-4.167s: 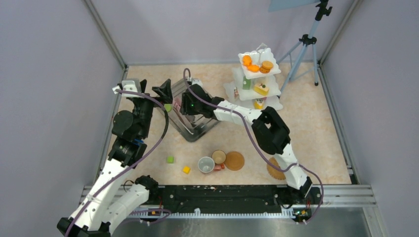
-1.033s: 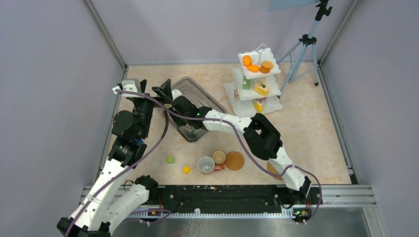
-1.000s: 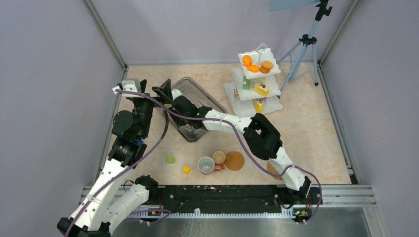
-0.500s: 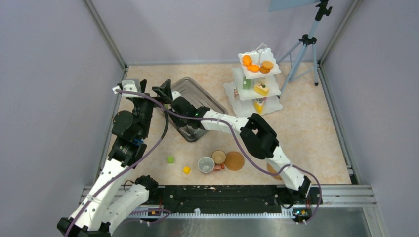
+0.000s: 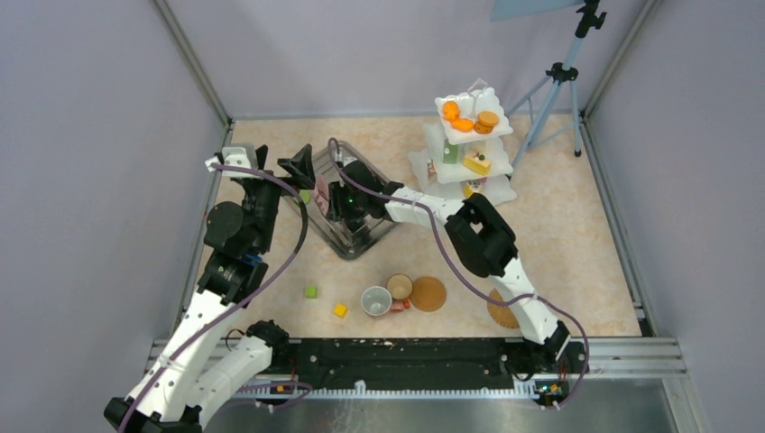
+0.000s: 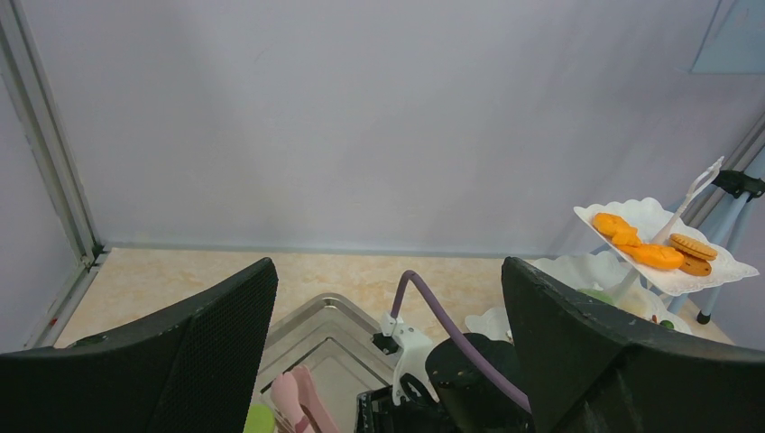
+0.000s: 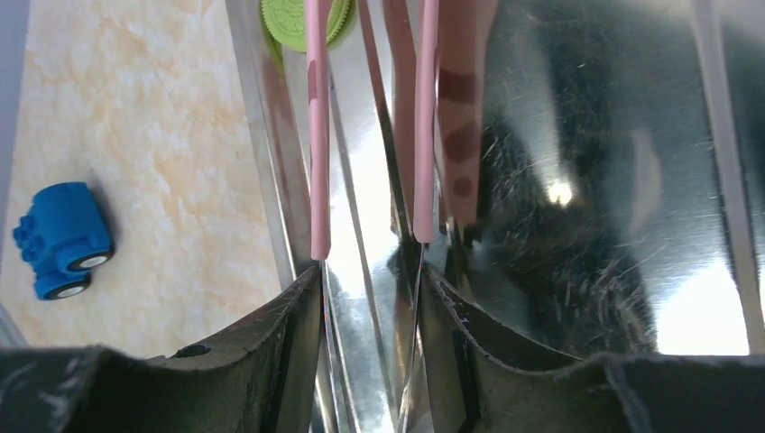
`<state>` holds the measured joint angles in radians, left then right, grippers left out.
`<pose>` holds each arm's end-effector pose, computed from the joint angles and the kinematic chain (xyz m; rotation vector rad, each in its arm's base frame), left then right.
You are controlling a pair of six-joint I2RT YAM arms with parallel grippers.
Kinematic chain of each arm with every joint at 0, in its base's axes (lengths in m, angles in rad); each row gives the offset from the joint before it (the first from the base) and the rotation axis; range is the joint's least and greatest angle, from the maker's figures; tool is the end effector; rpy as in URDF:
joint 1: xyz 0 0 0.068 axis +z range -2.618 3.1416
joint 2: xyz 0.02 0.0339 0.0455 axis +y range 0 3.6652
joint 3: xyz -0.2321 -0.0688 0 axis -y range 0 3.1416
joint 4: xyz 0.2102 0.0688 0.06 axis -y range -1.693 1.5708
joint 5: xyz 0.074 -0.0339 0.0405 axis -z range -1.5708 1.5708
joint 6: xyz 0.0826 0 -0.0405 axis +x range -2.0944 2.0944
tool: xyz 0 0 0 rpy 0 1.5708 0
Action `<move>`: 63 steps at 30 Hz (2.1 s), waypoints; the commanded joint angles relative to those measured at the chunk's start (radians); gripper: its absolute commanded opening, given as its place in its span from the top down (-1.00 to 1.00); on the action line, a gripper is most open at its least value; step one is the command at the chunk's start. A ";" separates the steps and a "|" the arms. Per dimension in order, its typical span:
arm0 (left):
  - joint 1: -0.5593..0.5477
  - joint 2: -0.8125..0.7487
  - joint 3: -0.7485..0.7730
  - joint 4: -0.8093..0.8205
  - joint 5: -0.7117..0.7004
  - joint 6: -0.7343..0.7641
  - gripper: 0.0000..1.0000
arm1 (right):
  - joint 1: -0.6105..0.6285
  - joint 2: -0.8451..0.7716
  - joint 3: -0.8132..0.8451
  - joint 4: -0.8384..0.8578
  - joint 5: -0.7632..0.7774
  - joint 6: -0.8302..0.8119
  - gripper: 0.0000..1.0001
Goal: Serve the afternoon tea
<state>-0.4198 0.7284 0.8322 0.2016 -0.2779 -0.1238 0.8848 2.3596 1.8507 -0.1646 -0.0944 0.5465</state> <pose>0.1882 -0.0592 0.3956 -0.0519 1.2819 -0.2916 0.3231 0.4070 0.1296 -0.4560 2.3469 0.8401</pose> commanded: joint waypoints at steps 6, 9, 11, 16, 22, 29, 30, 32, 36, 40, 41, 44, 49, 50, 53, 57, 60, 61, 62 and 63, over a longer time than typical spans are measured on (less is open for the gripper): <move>0.001 -0.013 0.031 0.028 0.000 0.006 -0.97 | -0.027 -0.076 -0.010 0.021 -0.196 0.179 0.17; 0.000 -0.016 0.031 0.028 0.001 0.005 -0.97 | -0.020 -0.098 -0.025 0.026 -0.182 0.109 0.17; 0.000 -0.016 0.030 0.028 0.002 0.004 -0.97 | -0.017 -0.095 -0.010 0.008 -0.165 0.056 0.17; 0.000 -0.013 0.031 0.028 -0.003 0.005 -0.98 | 0.005 -0.095 0.027 -0.055 -0.053 -0.030 0.30; 0.000 -0.014 0.030 0.026 0.001 0.006 -0.97 | 0.045 -0.096 0.085 -0.095 0.011 -0.068 0.50; 0.001 -0.015 0.033 0.026 -0.002 0.006 -0.97 | 0.057 -0.074 0.141 -0.115 0.004 -0.022 0.60; 0.001 -0.016 0.032 0.026 -0.001 0.006 -0.97 | 0.057 -0.064 0.160 -0.126 -0.010 -0.015 0.60; 0.001 -0.018 0.032 0.025 0.001 0.004 -0.98 | 0.058 -0.029 0.230 -0.158 -0.039 0.003 0.60; 0.001 -0.020 0.032 0.024 -0.001 0.003 -0.97 | 0.057 0.048 0.329 -0.190 -0.118 0.073 0.60; 0.001 -0.023 0.032 0.025 -0.005 0.006 -0.97 | 0.056 0.119 0.414 -0.209 -0.165 0.149 0.60; 0.001 -0.022 0.033 0.025 -0.004 0.006 -0.97 | 0.057 0.140 0.444 -0.229 -0.167 0.167 0.60; 0.001 -0.023 0.032 0.025 -0.003 0.006 -0.98 | 0.056 0.181 0.505 -0.263 -0.184 0.226 0.60; 0.001 -0.026 0.032 0.024 -0.006 0.006 -0.97 | 0.054 0.199 0.508 -0.268 -0.178 0.292 0.60; 0.001 -0.025 0.032 0.025 -0.005 0.006 -0.98 | 0.053 0.204 0.510 -0.269 -0.184 0.302 0.60; 0.001 -0.025 0.032 0.025 -0.003 0.006 -0.97 | 0.049 0.233 0.553 -0.304 -0.196 0.326 0.60; 0.001 -0.027 0.030 0.027 -0.005 0.007 -0.97 | 0.045 0.253 0.576 -0.338 -0.215 0.349 0.59; 0.001 -0.027 0.031 0.026 -0.005 0.006 -0.97 | 0.039 0.252 0.580 -0.375 -0.197 0.350 0.59; 0.001 -0.027 0.031 0.026 -0.006 0.007 -0.97 | 0.036 0.251 0.582 -0.391 -0.189 0.346 0.59; 0.001 -0.028 0.030 0.027 -0.006 0.006 -0.98 | 0.034 0.250 0.586 -0.409 -0.182 0.342 0.59; 0.001 -0.028 0.030 0.027 -0.007 0.007 -0.97 | 0.029 0.248 0.585 -0.424 -0.179 0.339 0.59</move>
<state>-0.4194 0.7151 0.8322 0.2016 -0.2783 -0.1242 0.9302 2.6030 2.3798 -0.5262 -0.2829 0.8749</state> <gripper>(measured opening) 0.987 0.282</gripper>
